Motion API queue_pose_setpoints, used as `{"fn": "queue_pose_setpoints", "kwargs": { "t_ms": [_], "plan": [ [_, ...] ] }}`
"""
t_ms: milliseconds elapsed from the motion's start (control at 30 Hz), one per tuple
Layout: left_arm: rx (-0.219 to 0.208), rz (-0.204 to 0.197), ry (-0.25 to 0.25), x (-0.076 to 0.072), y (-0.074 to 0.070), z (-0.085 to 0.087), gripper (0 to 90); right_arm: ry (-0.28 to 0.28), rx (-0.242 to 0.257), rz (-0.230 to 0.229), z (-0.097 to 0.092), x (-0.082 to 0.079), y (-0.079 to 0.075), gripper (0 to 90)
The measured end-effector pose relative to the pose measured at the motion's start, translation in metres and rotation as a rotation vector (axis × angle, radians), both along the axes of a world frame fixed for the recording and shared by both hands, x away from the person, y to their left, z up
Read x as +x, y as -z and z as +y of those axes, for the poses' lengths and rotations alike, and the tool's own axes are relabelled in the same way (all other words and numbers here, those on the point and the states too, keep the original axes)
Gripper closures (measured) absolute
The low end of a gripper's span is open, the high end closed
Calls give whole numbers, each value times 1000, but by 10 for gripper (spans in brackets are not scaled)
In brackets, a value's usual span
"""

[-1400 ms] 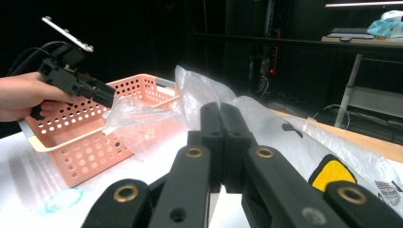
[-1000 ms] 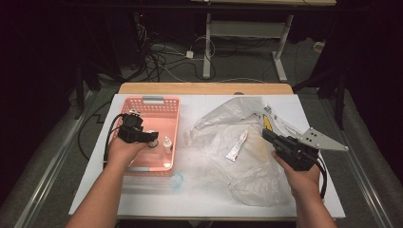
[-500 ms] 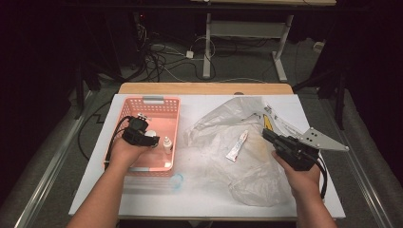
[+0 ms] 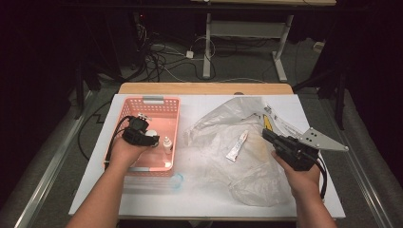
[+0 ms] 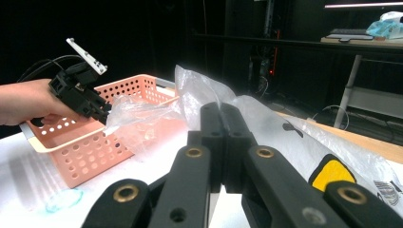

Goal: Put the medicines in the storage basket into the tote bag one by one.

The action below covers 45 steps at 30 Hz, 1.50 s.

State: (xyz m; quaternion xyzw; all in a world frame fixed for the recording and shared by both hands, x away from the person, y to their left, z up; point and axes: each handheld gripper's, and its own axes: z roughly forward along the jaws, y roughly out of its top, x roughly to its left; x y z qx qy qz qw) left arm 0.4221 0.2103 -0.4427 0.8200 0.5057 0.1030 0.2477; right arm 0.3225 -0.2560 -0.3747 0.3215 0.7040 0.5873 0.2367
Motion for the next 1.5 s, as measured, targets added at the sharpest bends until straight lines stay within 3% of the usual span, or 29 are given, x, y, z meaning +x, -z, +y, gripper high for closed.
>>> {"fn": "queue_pose_setpoints", "kwargs": {
  "t_ms": [367, 467, 767, 1100, 1500],
  "plan": [
    [-40, -101, -21, -10, -21, 9, 483, -1, -5, -1, 0, 0, 0, 900],
    [-39, -126, -20, -17, -25, 11, 483, -1, 1, 2, 0, -1, -1, 900],
    [-94, -204, -16, -40, -36, 14, 483, -5, -1, 1, 1, -1, -1, 900],
    [-131, -293, -6, -70, -34, 11, 483, -5, 5, 5, 2, -1, 0, 900],
    [-175, -341, 8, -96, -25, 8, 483, -11, -8, 3, 3, -1, 1, 900]
  ]
}}
